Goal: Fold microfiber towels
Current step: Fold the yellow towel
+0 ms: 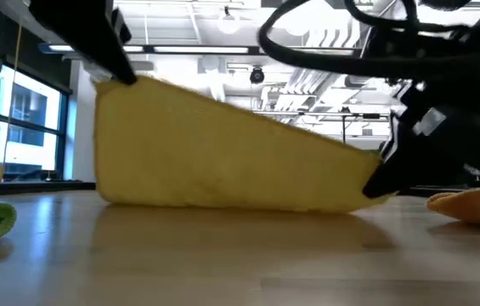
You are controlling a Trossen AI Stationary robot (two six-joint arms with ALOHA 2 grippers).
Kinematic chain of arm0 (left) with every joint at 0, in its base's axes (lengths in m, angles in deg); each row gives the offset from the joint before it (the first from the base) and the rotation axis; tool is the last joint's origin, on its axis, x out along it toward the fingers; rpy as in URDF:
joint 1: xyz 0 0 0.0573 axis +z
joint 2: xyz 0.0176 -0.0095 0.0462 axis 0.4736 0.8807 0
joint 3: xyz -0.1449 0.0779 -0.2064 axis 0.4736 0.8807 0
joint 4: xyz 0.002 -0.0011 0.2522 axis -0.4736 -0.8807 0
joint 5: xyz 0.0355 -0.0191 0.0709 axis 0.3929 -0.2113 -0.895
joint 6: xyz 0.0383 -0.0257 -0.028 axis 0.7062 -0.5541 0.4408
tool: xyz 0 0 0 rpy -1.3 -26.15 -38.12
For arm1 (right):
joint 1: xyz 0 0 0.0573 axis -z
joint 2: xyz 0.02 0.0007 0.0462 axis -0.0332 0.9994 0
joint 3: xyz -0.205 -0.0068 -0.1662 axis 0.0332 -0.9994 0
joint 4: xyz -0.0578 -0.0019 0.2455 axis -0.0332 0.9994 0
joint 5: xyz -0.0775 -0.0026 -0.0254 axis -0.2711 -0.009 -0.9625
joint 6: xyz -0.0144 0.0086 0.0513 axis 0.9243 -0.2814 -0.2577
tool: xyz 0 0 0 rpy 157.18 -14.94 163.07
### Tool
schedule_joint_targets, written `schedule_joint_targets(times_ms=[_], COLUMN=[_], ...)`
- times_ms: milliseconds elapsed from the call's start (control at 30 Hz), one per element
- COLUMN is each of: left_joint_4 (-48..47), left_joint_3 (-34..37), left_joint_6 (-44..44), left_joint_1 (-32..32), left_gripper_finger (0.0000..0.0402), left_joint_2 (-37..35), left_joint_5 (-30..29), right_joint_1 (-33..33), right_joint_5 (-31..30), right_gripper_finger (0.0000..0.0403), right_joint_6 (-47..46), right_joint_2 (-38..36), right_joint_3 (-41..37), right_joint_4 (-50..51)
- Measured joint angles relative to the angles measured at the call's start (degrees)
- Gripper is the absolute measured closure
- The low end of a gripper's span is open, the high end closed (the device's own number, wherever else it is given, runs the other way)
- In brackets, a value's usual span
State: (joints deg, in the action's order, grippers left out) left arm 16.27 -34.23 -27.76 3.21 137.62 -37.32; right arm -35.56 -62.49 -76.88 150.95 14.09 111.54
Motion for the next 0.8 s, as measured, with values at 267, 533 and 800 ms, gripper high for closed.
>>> schedule_joint_targets(times_ms=[267, 533, 800], left_joint_4=[-4.9, -4.2, -3.1], left_joint_3=[0.1, 4.1, 5.4], left_joint_6=[-7.5, -19.1, -17.3], left_joint_1=[-3.7, -10.6, -9.4], left_gripper_finger=[0.0402, 0.0401, 0.0401], left_joint_2=[-4.0, -1.3, -1.1], left_joint_5=[-2.5, -6.7, -5.0], right_joint_1=[-0.2, -1.4, 2.4], right_joint_5=[3.6, 5.2, 6.1], right_gripper_finger=[0.039, 0.0401, 0.0402], right_joint_6=[5.1, 9.8, 16.3], right_joint_2=[-0.1, -1.0, -1.8], right_joint_3=[7.1, 12.1, 12.7], right_joint_4=[8.2, 13.4, 16.3])
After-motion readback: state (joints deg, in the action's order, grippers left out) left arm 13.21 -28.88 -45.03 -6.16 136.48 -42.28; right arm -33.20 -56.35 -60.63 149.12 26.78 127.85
